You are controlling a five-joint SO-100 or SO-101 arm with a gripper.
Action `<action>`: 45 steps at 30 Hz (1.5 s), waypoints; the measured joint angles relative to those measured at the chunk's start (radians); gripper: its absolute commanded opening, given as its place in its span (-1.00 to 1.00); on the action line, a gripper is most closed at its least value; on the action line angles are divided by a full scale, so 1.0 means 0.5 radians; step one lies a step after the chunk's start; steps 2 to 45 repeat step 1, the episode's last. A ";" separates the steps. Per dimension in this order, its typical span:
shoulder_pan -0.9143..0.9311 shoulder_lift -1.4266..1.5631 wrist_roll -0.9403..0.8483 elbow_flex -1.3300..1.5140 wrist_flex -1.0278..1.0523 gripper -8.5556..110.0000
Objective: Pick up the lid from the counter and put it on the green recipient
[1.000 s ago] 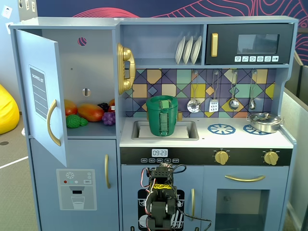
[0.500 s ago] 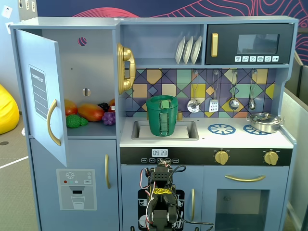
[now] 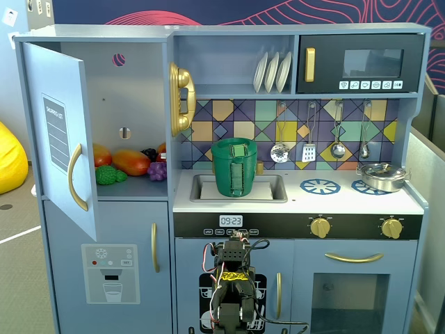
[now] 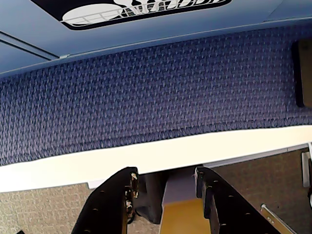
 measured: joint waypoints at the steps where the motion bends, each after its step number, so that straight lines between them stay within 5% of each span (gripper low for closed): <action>1: 0.000 0.000 0.000 0.000 0.000 -0.75; 45: 0.000 0.000 0.000 0.000 0.000 -0.75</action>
